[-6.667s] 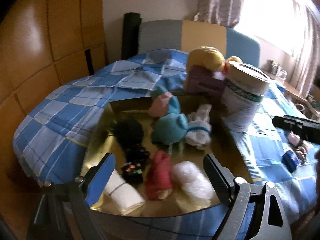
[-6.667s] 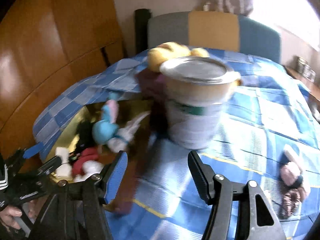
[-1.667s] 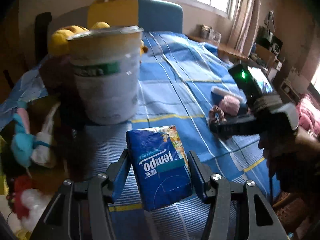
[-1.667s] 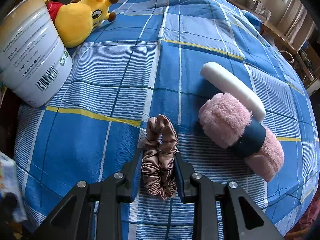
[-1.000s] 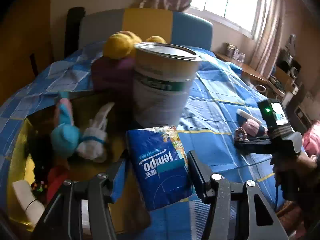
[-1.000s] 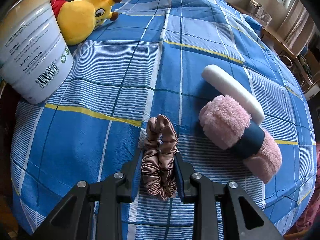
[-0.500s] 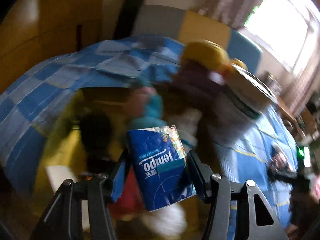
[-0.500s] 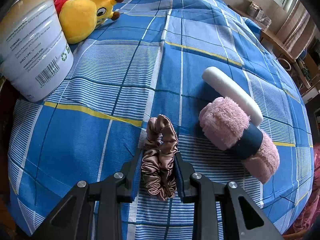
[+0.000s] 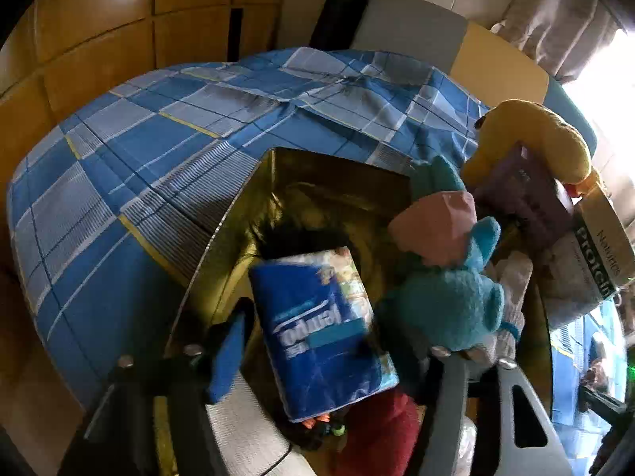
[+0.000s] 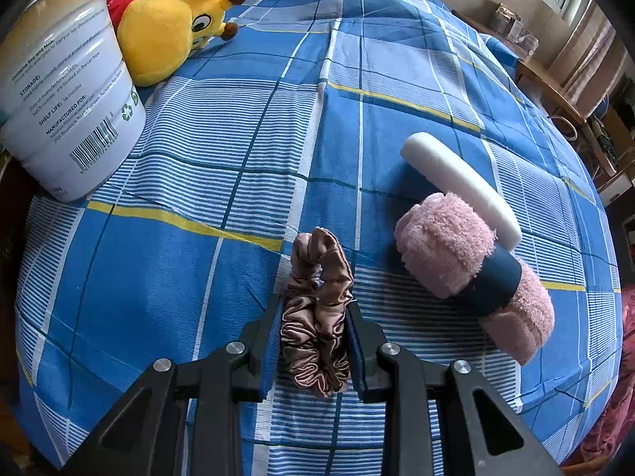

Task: Organize soft objects
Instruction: 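Carry the tissue pack with the left tool and release it into the gold tray, then carry the scrunchie with the right tool and release it into the gold tray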

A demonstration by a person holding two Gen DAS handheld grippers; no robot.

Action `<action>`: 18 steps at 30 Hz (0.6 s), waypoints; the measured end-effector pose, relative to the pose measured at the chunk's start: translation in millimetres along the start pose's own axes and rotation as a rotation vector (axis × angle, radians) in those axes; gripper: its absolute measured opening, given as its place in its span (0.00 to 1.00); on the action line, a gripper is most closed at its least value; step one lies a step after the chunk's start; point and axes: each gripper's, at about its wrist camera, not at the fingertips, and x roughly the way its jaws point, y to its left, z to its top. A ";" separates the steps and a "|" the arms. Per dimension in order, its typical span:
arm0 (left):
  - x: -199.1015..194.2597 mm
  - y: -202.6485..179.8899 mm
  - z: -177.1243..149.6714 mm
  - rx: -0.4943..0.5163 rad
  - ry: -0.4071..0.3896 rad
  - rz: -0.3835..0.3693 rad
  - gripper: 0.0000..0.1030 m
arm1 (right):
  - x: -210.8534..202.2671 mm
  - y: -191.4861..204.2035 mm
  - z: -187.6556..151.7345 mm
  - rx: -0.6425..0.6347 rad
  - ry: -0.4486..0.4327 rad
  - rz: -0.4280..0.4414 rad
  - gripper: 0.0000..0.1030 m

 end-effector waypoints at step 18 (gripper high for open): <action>-67.0 -32.9 -25.1 0.146 -0.174 -0.052 0.79 | 0.3 0.5 -0.2 0.001 0.000 0.001 0.28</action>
